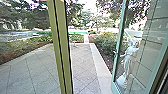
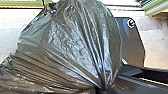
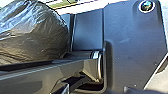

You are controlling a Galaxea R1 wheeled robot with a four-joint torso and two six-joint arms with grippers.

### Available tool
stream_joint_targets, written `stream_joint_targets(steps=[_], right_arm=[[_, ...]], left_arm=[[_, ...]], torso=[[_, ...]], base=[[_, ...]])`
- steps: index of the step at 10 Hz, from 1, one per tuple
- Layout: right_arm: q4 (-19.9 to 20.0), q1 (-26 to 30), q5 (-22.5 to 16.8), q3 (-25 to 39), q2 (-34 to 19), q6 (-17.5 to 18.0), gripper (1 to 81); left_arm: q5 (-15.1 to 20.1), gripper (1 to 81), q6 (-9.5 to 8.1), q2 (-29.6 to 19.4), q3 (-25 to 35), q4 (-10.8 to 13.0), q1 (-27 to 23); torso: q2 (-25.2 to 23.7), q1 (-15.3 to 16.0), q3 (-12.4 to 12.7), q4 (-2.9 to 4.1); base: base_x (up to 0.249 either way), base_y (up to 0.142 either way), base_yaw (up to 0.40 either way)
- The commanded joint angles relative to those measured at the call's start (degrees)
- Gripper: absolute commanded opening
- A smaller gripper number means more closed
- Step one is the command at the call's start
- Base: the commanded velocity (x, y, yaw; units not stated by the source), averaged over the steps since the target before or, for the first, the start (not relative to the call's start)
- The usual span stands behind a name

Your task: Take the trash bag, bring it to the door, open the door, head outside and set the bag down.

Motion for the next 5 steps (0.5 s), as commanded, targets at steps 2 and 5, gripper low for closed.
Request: stream_joint_targets(steps=[2,5], right_arm=[[-1.0,2.3,-3.3,0.9,1.2,-0.9,81.1],[-1.0,2.4,-3.3,0.8,1.2,-0.9,81.1]], left_arm=[[3.6,1.0,0.41,0.3,0.3,0.2,-3.6],[3.6,1.0,0.41,0.3,0.3,0.2,-3.6]], torso=[[0.0,0.0,0.0,0.00],[0.0,0.0,0.0,0.00]], base=[[0.000,-0.119,0.000],[0.000,-0.118,0.000]])
